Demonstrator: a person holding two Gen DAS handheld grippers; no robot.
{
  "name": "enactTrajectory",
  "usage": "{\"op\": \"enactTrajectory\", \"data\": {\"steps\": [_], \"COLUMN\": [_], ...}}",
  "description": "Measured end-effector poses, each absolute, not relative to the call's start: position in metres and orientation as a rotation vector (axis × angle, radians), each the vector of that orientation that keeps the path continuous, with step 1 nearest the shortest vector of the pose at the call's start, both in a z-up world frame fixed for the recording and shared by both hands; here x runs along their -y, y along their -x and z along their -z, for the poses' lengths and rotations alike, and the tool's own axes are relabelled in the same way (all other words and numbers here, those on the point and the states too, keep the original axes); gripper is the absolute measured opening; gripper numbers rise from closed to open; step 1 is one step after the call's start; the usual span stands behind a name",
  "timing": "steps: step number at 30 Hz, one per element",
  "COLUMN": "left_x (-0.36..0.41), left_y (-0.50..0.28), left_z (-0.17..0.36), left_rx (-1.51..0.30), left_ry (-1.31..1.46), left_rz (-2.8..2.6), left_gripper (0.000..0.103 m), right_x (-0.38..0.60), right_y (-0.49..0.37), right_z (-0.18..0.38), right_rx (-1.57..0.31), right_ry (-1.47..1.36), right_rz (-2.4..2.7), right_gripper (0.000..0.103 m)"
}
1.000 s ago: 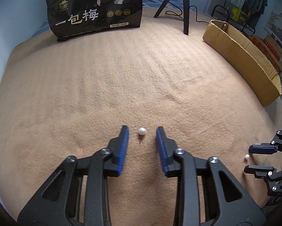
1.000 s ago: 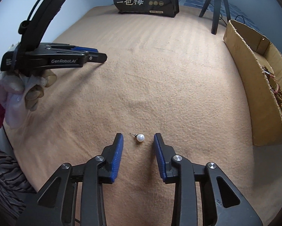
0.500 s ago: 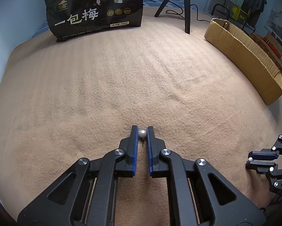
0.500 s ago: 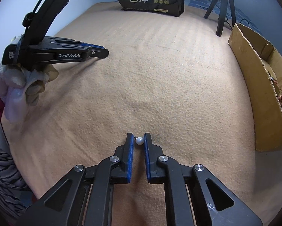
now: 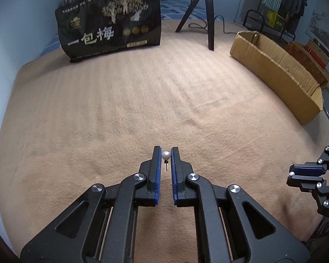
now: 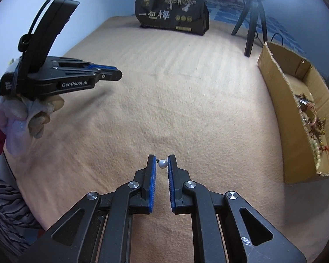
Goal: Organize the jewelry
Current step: 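Carry both pearl earrings into the cardboard box and open both tools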
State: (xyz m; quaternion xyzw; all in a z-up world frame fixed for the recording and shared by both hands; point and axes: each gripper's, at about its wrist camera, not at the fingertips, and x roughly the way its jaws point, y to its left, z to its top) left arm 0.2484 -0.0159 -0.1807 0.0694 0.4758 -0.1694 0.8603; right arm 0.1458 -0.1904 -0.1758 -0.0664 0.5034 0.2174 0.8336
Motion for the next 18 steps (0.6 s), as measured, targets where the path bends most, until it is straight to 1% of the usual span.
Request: {"op": "enactTrajectory", "data": {"steps": [18], "left_x": [0.047], "left_y": [-0.23], "left_z": [0.124], "left_rx": [-0.871], "left_ry": [-0.13], "left_rz": [0.399], "left_gripper": [0.007], "right_x": [0.205], "right_y": [-0.146], "right_z": [0.131], "right_rx": [-0.948], "right_ry": [0.146], "right_rz": [-0.404], "right_gripper": [0.009]}}
